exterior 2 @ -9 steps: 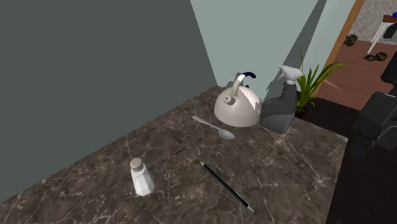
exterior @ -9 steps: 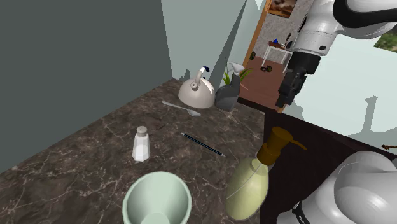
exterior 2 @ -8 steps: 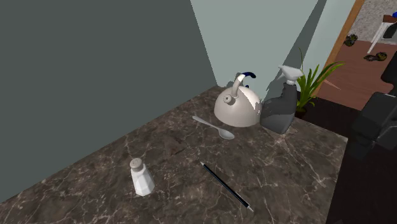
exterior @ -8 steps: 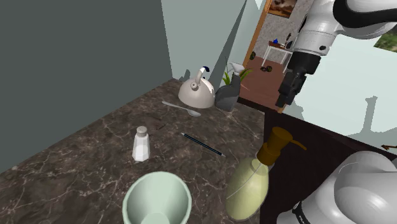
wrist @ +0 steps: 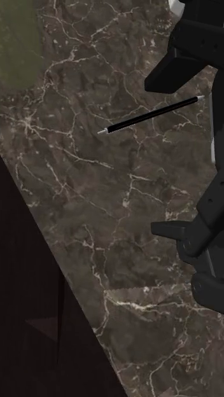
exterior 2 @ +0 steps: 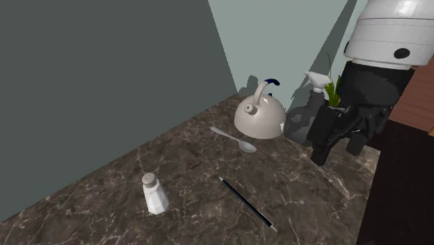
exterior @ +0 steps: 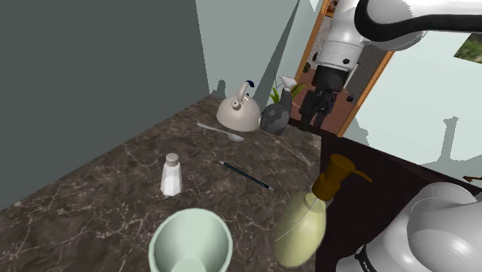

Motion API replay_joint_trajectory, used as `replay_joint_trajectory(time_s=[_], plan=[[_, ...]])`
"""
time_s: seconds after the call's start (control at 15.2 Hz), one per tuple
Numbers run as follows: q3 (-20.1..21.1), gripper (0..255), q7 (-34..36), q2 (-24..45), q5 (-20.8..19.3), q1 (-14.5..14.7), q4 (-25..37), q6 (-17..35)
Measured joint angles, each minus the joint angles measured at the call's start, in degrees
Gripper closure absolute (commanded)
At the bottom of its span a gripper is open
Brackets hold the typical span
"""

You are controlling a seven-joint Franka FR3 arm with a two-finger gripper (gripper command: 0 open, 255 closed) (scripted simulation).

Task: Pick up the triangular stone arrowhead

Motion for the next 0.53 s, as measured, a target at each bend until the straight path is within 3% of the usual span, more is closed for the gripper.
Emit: replay_joint_trajectory(time_s=[0.53], plan=[[6.1,0,6.3,15.4,1.1,2.2,7.4,8.7]])
